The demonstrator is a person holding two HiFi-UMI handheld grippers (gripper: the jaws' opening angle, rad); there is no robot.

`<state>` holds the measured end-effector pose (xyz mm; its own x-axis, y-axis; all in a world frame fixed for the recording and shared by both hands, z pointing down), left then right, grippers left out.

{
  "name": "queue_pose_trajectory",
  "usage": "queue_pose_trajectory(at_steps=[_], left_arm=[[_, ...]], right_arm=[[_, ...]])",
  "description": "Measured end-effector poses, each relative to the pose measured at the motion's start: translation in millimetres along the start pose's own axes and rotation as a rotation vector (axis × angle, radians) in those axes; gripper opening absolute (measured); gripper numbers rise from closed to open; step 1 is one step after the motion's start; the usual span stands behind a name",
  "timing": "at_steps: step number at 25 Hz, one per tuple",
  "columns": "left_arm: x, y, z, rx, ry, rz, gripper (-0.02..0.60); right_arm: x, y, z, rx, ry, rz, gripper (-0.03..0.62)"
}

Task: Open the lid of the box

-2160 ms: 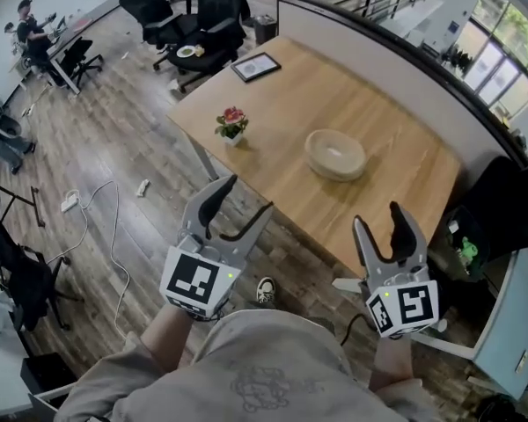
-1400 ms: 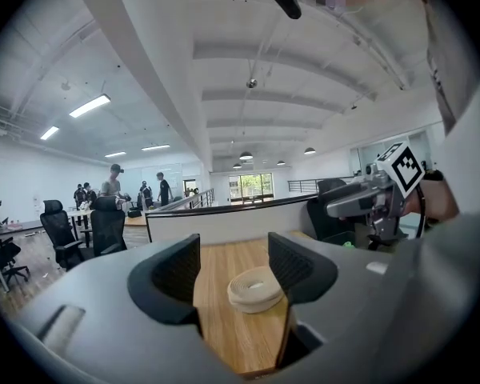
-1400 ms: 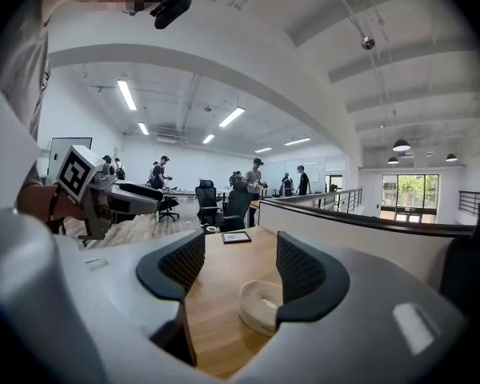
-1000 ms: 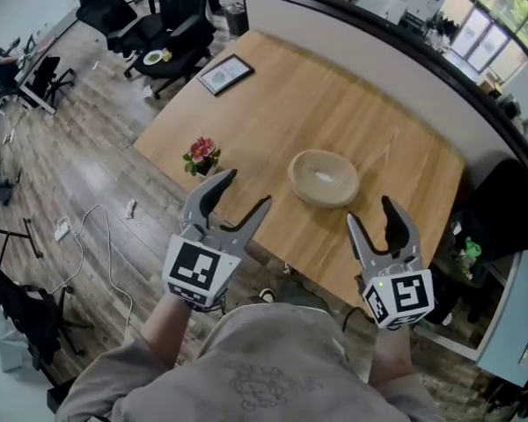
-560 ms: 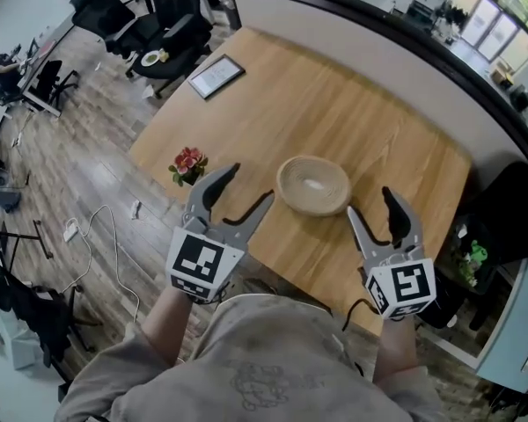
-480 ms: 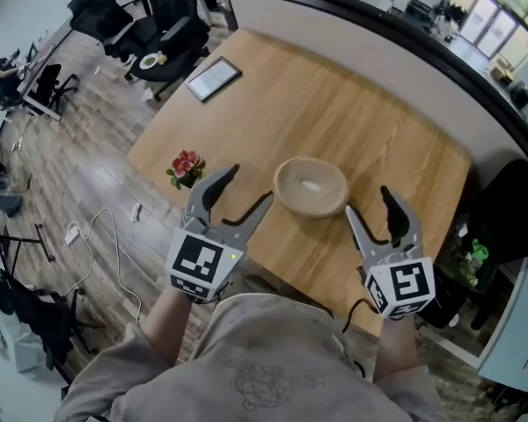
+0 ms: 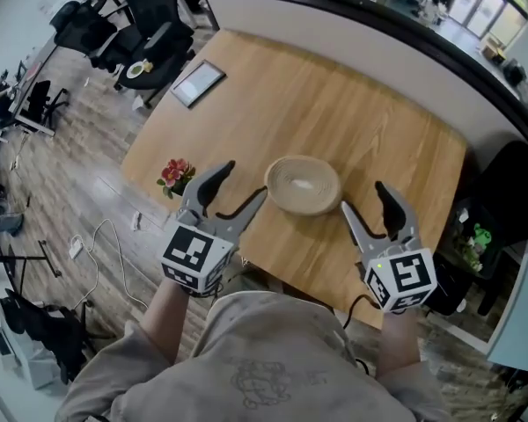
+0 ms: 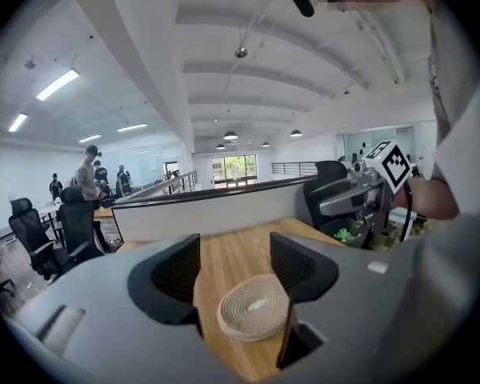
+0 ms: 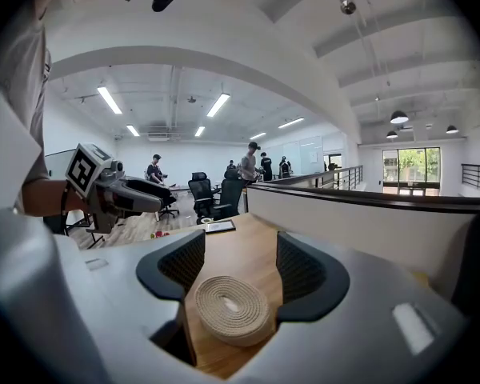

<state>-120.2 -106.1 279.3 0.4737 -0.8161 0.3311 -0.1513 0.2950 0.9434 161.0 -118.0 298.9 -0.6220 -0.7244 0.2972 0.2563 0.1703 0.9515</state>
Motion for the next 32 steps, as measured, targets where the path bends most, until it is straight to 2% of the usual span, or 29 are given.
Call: queue_pose_trajectory(at_steps=[5, 12, 16, 19, 23, 25, 28, 32], left_arm=[[3, -4, 16, -0.06, 0.075, -0.052, 0.276], [4, -2, 44, 0.01, 0.162, -0.042, 0.276], [11, 10, 61, 0.083, 0.187, -0.018, 0.276], [23, 28, 70, 0.144, 0.205, 0.026, 0.278], [38, 60, 77, 0.272, 0.202, 0.103, 0.281], [48, 77, 82, 0.305, 0.221, 0.137, 0.282], [69, 104, 93, 0.297, 0.258, 0.223, 0.321], [96, 141, 106, 0.205, 0.331, 0.331, 0.321]], right_arm=[[5, -5, 4, 0.013, 0.029, -0.002, 0.268], [19, -15, 23, 0.018, 0.094, 0.016, 0.268], [32, -16, 36, 0.058, 0.085, 0.021, 0.268], [48, -13, 46, 0.087, 0.051, 0.03, 0.268], [69, -2, 58, 0.078, 0.041, 0.093, 0.268], [83, 6, 62, 0.079, 0.036, 0.131, 0.268], [102, 19, 66, 0.119, 0.009, 0.146, 0.268], [119, 32, 73, 0.145, -0.027, 0.155, 0.268]])
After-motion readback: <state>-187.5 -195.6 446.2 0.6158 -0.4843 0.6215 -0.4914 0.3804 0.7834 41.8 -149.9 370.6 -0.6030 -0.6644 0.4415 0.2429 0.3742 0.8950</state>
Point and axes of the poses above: the fingertips, and each gripper's own axes: x forward along the fingers, z to its left, y out of its underside, the point moved 9 cm from there along -x, backward along the fingers, and after that the axes turned 8 degrees about -x, right-handed, at the moved point
